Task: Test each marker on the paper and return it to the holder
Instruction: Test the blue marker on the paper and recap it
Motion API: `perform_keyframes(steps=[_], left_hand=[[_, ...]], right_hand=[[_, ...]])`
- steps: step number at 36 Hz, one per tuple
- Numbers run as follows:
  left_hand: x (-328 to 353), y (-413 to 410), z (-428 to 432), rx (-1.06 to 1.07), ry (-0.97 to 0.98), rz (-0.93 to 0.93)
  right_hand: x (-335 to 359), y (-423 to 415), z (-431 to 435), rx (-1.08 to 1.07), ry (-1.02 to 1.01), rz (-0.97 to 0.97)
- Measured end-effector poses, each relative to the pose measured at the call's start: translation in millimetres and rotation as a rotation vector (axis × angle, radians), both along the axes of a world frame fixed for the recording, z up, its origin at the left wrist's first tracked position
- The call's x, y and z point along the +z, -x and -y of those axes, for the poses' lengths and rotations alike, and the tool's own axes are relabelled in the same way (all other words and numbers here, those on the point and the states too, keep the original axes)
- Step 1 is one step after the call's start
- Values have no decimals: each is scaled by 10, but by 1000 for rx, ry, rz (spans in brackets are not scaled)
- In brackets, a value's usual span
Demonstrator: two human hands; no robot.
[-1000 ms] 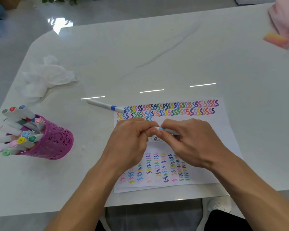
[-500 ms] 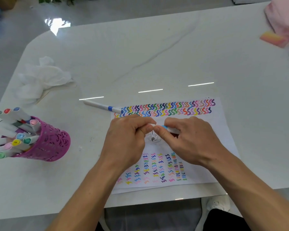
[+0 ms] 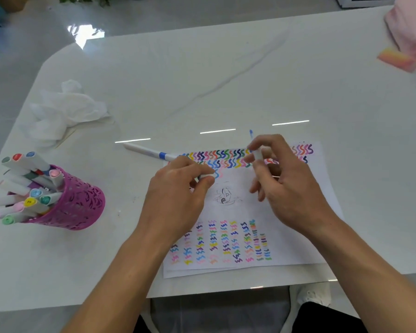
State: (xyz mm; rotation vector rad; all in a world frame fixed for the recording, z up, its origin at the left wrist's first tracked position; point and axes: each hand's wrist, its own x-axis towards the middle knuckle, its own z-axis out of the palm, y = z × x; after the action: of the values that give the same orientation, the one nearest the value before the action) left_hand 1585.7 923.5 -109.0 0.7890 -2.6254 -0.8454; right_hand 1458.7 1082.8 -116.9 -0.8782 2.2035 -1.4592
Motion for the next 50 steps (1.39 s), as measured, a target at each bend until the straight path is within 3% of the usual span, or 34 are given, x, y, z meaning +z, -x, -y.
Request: perform_keyframes(steps=[6, 16, 24, 36, 50], left_hand=[[-54, -41, 12, -32, 82, 72], [-116, -51, 2, -37, 141, 153], [-114, -54, 3, -44, 129, 163], [-117, -49, 11, -44, 117, 167], [-118, -19, 11, -26, 121, 180]], right_hand=[[4, 11, 49, -35, 120, 241], [-95, -32, 133, -80, 17, 117], [-195, -71, 211, -54, 113, 287], [-318, -76, 241, -149, 90, 226], [-288, -72, 250, -115, 5, 170]])
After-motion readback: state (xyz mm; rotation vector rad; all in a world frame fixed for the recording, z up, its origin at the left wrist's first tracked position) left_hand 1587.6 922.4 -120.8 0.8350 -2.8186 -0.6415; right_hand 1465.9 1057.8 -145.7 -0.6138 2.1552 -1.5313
